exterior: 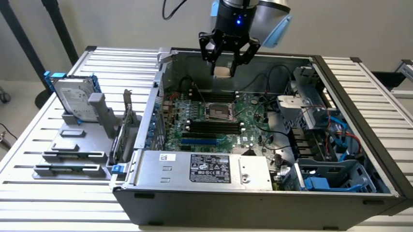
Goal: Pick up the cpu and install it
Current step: 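Place the cpu into insertion slot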
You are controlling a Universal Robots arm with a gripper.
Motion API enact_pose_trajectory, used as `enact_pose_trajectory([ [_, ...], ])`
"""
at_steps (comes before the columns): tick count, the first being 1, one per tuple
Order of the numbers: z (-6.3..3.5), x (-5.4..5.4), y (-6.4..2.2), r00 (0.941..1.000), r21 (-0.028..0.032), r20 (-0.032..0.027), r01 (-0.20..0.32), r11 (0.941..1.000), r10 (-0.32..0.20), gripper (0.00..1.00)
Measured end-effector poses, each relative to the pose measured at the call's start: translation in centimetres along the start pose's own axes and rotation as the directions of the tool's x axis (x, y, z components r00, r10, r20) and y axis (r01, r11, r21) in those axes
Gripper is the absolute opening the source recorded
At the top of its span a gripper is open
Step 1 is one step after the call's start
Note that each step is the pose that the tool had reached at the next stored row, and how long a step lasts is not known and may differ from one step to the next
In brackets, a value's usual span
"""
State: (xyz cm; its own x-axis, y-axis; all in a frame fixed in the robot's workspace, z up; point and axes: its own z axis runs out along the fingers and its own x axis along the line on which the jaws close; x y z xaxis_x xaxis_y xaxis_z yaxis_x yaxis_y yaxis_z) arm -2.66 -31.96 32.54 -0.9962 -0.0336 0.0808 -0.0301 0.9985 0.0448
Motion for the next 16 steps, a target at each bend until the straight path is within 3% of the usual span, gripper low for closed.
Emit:
enact_pose_trajectory([
  [2, 0.02, 0.0, -0.06, 1.0, 0.0, -0.002, -0.001, 1.0, 0.001, 0.55],
  [8, 0.21, -0.02, -0.08, 0.9945, -0.0087, 0.0013, -0.105, 0.9944, 0.105, 0.55],
  [11, 0.31, -0.03, -0.08, 0.9874, -0.0132, 0.0031, -0.158, 0.9873, 0.158, 0.55],
  [16, 0.5, -0.04, -0.09, 0.9689, -0.0214, 0.0056, -0.247, 0.9687, 0.247, 0.55],
])
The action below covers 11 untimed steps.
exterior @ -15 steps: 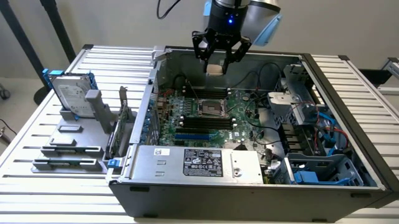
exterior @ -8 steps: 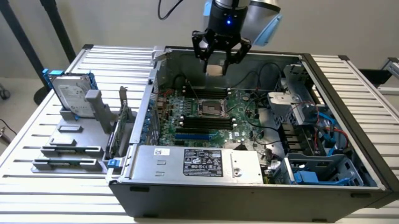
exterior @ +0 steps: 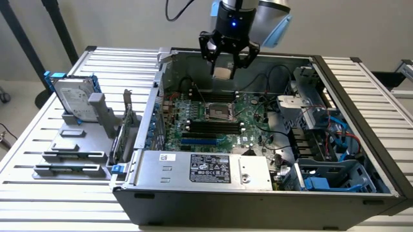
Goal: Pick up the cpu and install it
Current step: 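Place the cpu into insertion slot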
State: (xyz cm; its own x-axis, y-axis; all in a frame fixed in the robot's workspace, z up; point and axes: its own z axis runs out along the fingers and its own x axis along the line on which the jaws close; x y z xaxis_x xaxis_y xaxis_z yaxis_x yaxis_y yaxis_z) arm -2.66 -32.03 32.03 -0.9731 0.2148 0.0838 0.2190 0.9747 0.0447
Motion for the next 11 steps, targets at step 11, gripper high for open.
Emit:
enact_pose_trajectory([
  [11, 0.47, -0.04, -0.02, 0.9802, -0.0175, 0.0072, -0.198, 0.9801, 0.198, 0.55],
])
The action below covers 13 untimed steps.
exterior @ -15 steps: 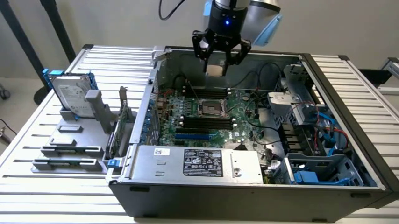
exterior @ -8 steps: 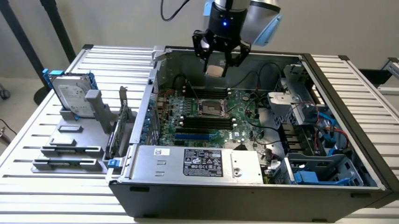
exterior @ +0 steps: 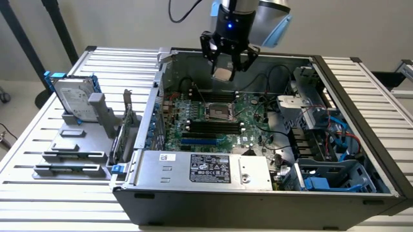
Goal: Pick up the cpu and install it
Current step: 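Place the cpu into insertion slot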
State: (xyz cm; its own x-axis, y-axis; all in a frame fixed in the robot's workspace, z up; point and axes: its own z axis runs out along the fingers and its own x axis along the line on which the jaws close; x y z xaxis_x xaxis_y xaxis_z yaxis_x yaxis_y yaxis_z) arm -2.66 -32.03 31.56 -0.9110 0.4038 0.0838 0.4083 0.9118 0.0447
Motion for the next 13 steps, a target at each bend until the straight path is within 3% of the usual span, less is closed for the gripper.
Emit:
enact_pose_trajectory([
  [6, 0.26, -0.02, -0.01, 0.9941, -0.0094, 0.0044, -0.108, 0.9941, 0.108, 0.55],
  [9, 0.39, -0.03, -0.02, 0.9867, -0.0142, 0.0062, -0.162, 0.9867, 0.162, 0.55],
  [13, 0.6, -0.05, -0.03, 0.9723, -0.021, 0.0081, -0.233, 0.9722, 0.233, 0.55],
])
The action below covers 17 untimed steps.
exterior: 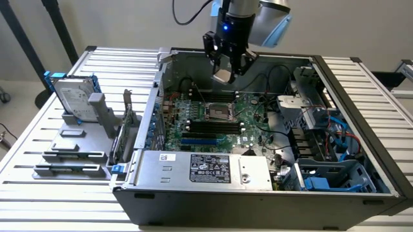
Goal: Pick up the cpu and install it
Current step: 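Place the cpu into insertion slot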
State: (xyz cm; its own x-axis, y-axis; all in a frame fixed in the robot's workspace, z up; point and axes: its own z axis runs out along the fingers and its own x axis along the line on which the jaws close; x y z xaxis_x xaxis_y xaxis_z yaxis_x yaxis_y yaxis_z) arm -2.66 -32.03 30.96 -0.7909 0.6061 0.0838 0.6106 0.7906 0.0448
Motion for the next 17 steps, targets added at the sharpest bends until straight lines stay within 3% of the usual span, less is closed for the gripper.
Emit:
enact_pose_trajectory([
  [5, 0.28, 0.0, -0.01, 0.9959, -0.0077, 0.0037, -0.09, 0.9959, 0.09, 0.55],
  [9, 0.53, 0.0, -0.03, 0.9867, -0.0142, 0.0062, -0.163, 0.9866, 0.163, 0.55],
  [13, 0.85, -0.1, -0.04, 0.9725, -0.0207, 0.0082, -0.233, 0.9724, 0.233, 0.55],
  [17, 1.25, -0.1, -0.06, 0.9527, -0.0276, 0.0097, -0.304, 0.9524, 0.304, 0.55],
])
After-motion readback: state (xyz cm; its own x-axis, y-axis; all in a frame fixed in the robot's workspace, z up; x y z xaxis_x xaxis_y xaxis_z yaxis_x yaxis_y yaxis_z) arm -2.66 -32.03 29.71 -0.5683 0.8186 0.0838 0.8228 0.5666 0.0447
